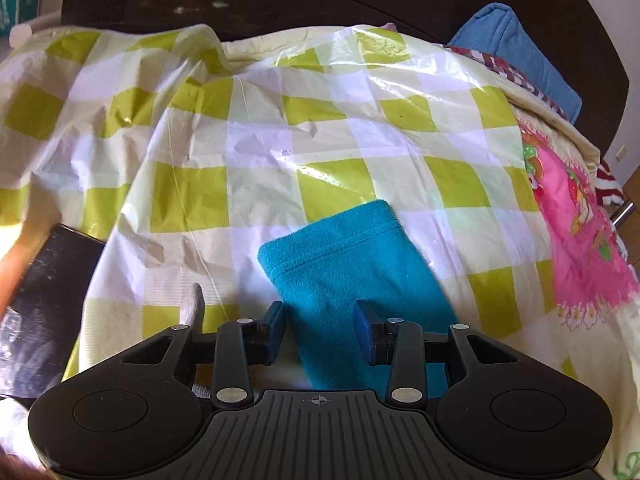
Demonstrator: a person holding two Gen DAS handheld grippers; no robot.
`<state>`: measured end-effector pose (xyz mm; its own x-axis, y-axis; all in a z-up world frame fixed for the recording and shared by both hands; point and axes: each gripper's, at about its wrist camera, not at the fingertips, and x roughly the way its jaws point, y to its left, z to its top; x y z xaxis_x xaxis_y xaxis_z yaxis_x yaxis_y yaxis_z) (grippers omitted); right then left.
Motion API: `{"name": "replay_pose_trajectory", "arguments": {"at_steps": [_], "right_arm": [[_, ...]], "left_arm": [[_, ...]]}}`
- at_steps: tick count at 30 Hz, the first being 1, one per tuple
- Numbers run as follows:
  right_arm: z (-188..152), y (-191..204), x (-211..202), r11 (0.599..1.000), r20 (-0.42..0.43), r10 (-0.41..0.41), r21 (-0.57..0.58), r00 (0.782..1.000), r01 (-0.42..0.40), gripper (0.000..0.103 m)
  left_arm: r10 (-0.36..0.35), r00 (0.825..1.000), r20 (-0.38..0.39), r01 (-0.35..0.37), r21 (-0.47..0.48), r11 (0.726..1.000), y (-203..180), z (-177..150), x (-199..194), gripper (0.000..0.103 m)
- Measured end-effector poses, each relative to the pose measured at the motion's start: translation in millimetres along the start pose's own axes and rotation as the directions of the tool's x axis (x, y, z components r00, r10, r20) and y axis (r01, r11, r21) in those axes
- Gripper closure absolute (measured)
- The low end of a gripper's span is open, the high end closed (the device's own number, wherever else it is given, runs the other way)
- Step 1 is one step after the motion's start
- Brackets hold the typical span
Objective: Fold small clothes
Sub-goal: 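Grasp the cuff of one teal sleeve with the right tool and lift, then carry the held sleeve with the right tool across the sweater chest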
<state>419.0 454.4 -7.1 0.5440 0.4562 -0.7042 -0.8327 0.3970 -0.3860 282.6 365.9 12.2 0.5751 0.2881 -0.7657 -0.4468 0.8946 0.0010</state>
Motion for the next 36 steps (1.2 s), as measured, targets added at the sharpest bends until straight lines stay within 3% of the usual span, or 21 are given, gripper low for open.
{"name": "replay_pose_trajectory", "arguments": {"at_steps": [2, 4, 8, 12, 15, 18, 22, 24, 26, 27, 29, 32, 36], "right_arm": [[1, 0, 10, 0.999, -0.013, -0.034, 0.016, 0.999, 0.034, 0.078], [3, -8, 10, 0.996, -0.025, -0.04, 0.074, 0.999, 0.041, 0.096], [-1, -61, -40, 0.947, 0.049, 0.02, 0.319, 0.999, -0.034, 0.098], [-29, -140, -122, 0.835, 0.147, 0.007, 0.543, 0.989, -0.086, 0.098], [-77, -199, -194, 0.697, 0.209, -0.042, 0.706, 0.977, -0.121, 0.098], [-144, -239, -258, 0.567, 0.198, -0.129, 0.818, 0.972, -0.092, 0.098], [-243, -268, -323, 0.412, 0.111, -0.23, 0.911, 0.967, -0.007, 0.097], [-297, -274, -338, 0.319, 0.03, -0.258, 0.946, 0.966, 0.056, 0.097], [-352, -276, -339, 0.202, -0.05, -0.254, 0.974, 0.966, 0.104, 0.097], [-376, -275, -338, 0.17, -0.084, -0.256, 0.977, 0.963, 0.131, 0.097], [-418, -273, -331, 0.115, -0.165, -0.258, 0.973, 0.952, 0.2, 0.097], [-464, -271, -326, 0.038, -0.196, -0.209, 0.977, 0.958, 0.208, 0.097], [-491, -272, -327, 0.005, -0.178, -0.177, 0.983, 0.968, 0.182, 0.096]], "left_arm": [[0.01, 1.0, 0.004, -0.01, -0.006, 1.0, 6, 2, 3, 0.0], [0.02, 1.0, 0.008, -0.02, -0.009, 1.0, 6, 1, 1, 0.0], [0.014, 1.0, 0.023, -0.014, 0.0, 1.0, -3, 1, -11, 0.0], [-0.035, 0.997, 0.07, 0.032, 0.044, 0.999, -29, 7, -33, 0.0], [-0.104, 0.985, 0.137, 0.093, 0.085, 0.992, -63, 18, -62, 0.0], [-0.172, 0.966, 0.191, 0.141, 0.165, 0.976, -108, 24, -90, 0.0], [-0.283, 0.936, 0.208, 0.208, 0.319, 0.924, -182, 10, -120, 0.0], [-0.336, 0.927, 0.169, 0.25, 0.39, 0.886, -221, -5, -127, 0.0], [-0.37, 0.921, 0.123, 0.281, 0.448, 0.849, -253, -21, -129, 0.0], [-0.387, 0.917, 0.097, 0.297, 0.481, 0.825, -272, -31, -129, 0.0], [-0.408, 0.911, 0.057, 0.314, 0.544, 0.778, -300, -51, -129, 0.0], [-0.41, 0.912, 0.025, 0.306, 0.626, 0.717, -330, -73, -128, 0.0], [-0.404, 0.915, -0.003, 0.3, 0.675, 0.674, -347, -86, -127, 0.0]]}}
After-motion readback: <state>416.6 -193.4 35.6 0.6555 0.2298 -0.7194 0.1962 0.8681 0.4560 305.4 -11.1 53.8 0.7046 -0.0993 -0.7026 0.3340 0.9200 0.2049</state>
